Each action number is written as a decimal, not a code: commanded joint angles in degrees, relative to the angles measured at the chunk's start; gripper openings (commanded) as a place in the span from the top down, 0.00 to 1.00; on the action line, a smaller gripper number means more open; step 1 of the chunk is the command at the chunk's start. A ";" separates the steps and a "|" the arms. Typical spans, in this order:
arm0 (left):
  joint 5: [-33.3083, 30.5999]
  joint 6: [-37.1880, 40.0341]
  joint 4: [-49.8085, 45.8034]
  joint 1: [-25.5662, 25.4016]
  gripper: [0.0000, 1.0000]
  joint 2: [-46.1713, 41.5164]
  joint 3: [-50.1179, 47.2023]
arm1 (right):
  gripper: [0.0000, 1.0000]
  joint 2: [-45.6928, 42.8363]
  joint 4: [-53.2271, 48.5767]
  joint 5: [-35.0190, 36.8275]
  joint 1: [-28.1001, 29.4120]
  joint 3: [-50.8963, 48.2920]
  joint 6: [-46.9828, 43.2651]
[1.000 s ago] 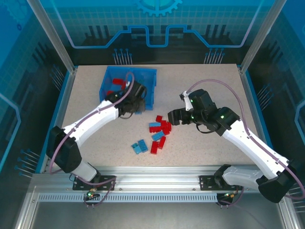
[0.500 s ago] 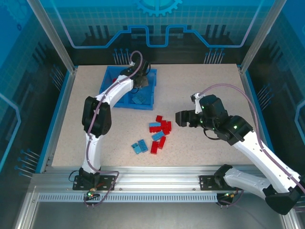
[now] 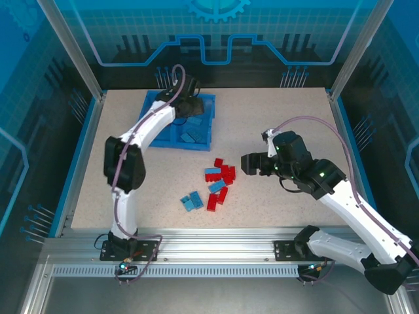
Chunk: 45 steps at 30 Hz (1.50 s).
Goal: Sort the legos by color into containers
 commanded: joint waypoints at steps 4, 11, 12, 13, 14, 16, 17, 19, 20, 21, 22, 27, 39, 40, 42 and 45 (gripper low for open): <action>2.27 -0.56 1.42 -3.95 0.41 -23.62 -17.19 | 0.12 5.29 1.10 -1.80 -0.53 -0.33 -0.63; -4.04 -11.52 -3.09 -12.94 0.38 -34.91 -32.19 | 0.11 11.17 2.04 -1.37 -1.35 0.57 2.98; -4.14 -12.93 -3.25 -13.81 0.37 -35.41 -33.51 | 0.11 11.54 2.89 -2.43 -1.35 0.35 2.94; -3.66 -14.69 -2.80 -14.55 0.36 -35.89 -35.25 | 0.11 12.02 3.57 -3.41 -1.34 0.09 3.06; -2.56 -16.51 -2.12 -15.01 0.34 -35.96 -36.80 | 0.11 12.57 3.82 -3.56 -1.35 -0.20 3.47; -0.27 -19.30 -1.51 -15.94 0.29 -34.82 -38.40 | 0.11 13.32 3.41 -2.22 -1.48 -0.66 4.96; 0.43 -20.22 -1.40 -16.75 0.25 -33.27 -38.41 | 0.10 13.60 2.86 -1.26 -1.76 -0.97 6.06; 0.37 -21.36 -1.70 -18.78 0.16 -30.05 -37.53 | 0.09 13.79 1.71 -0.65 -3.16 -1.60 8.23; 0.29 -22.27 -1.86 -19.81 0.12 -28.07 -36.86 | 0.09 13.65 1.46 -1.16 -4.07 -2.20 9.16; 0.17 -22.85 -1.71 -20.71 0.09 -26.36 -36.38 | 0.09 13.43 1.45 -1.86 -4.91 -2.77 9.58; -0.18 -23.37 -1.24 -21.88 0.05 -24.39 -35.90 | 0.08 13.01 1.53 -2.60 -5.62 -3.49 10.00; -0.67 -23.35 0.53 -24.36 0.01 -15.05 -32.99 | 0.08 9.80 1.68 -3.42 -7.40 -5.89 10.59; 0.00 -18.98 -1.47 -24.35 0.08 -2.71 -28.09 | 0.07 7.10 0.53 -4.06 -9.53 -7.17 10.06; 0.04 -19.23 -1.47 -24.36 0.11 -2.49 -28.45 | 0.07 7.12 0.66 -4.08 -9.66 -7.17 10.22; -0.24 -19.68 -0.95 -24.32 0.16 -2.68 -29.48 | 0.07 7.12 0.79 -4.13 -9.62 -7.30 10.50; -1.31 -20.07 -1.23 -24.37 0.22 -2.92 -30.43 | 0.07 7.09 1.01 -4.19 -9.62 -7.35 10.68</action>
